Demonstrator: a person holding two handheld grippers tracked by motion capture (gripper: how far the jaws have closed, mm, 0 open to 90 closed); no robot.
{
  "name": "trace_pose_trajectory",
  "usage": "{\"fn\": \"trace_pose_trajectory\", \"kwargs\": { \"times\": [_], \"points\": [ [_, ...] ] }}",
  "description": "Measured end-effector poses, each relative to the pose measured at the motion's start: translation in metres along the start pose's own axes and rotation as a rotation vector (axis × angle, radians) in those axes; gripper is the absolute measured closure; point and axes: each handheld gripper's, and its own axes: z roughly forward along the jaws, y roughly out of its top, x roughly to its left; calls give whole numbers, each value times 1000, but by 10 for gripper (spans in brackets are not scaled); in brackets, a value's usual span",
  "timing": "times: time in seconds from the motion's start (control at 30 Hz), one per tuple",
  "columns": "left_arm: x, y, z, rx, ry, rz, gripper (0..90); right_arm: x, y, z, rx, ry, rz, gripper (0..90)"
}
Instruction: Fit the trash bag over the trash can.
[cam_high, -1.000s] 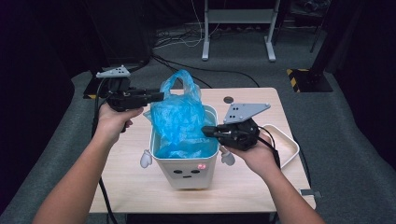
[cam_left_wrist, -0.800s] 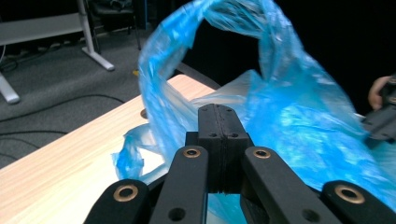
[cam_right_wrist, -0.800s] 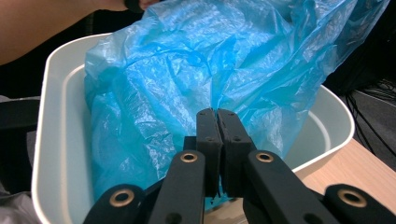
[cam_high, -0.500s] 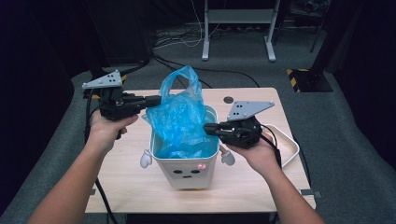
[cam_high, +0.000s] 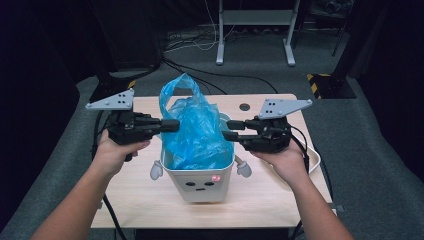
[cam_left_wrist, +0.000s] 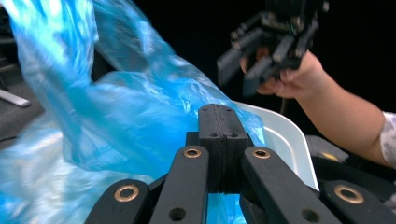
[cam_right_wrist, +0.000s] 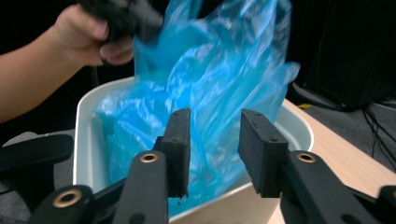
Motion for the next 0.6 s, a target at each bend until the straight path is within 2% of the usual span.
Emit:
{"fn": "trace_pose_trajectory", "kwargs": {
  "times": [0.23, 0.33, 0.43, 0.53, 0.6],
  "points": [
    [-2, -8, 18, 34, -41, -3, 897, -4, 15, 14, -15, -18, -3, 518],
    [-3, -9, 23, 48, -46, 3, 897, -6, 22, 23, -39, 6, 9, 516],
    [-3, -9, 27, 70, -55, 10, 897, -2, 28, 30, -42, 23, -7, 518],
    [-4, -10, 29, 80, -63, 12, 897, 1, 33, 40, -10, -7, -34, 517],
    [-6, -10, 30, 88, -72, 17, 897, 0, 34, 44, 0, -32, -34, 510]
  ]
}}
